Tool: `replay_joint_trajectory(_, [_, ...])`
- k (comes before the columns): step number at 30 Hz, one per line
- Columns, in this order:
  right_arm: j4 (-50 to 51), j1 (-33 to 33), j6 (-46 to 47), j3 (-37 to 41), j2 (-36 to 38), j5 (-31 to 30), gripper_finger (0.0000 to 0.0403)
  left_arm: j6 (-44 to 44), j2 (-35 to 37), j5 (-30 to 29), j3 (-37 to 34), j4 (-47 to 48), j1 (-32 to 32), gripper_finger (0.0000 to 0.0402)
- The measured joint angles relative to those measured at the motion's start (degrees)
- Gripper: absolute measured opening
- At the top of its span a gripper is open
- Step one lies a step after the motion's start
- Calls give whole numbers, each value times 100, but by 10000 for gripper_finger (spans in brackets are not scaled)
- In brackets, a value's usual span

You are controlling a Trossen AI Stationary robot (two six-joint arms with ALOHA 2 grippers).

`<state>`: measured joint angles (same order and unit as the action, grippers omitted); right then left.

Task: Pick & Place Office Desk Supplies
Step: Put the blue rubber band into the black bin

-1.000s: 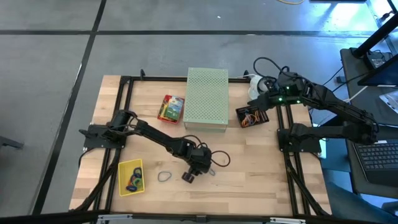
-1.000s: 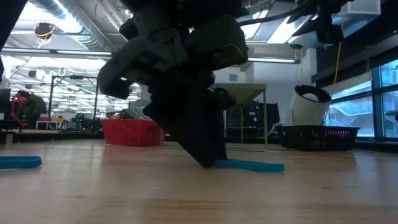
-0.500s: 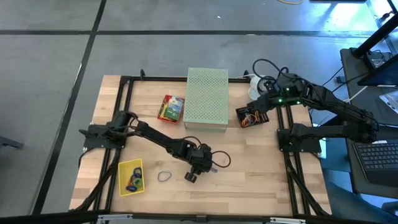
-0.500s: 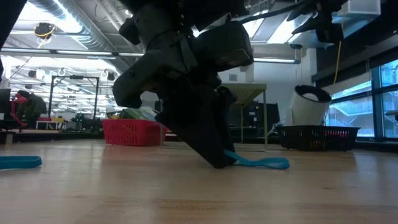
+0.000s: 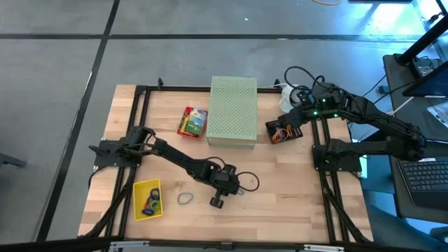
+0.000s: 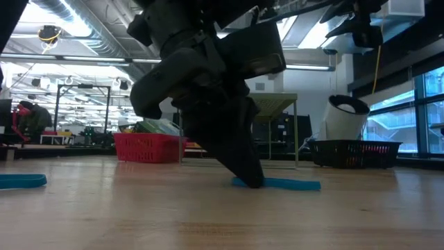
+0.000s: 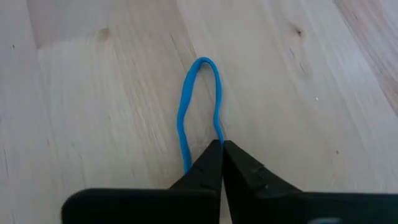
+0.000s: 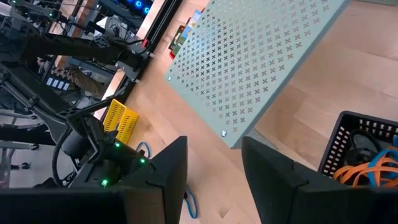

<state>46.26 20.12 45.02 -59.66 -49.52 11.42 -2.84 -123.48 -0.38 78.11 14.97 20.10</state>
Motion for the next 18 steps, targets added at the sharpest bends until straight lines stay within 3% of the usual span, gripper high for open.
replay_joint_trajectory(6, [0, 0, 63, 0, 0, 255, 155, 327, 64, 61, 0, 82, -64, 2])
replay_joint_trajectory(11, [0, -28, 65, 0, 0, 585, 155, 479, 465, 21, -16, 158, -64, 2])
replay_joint_trajectory(18, [-14, -245, 63, 0, 0, 599, 155, 918, 1086, -74, -34, 617, -182, 2])
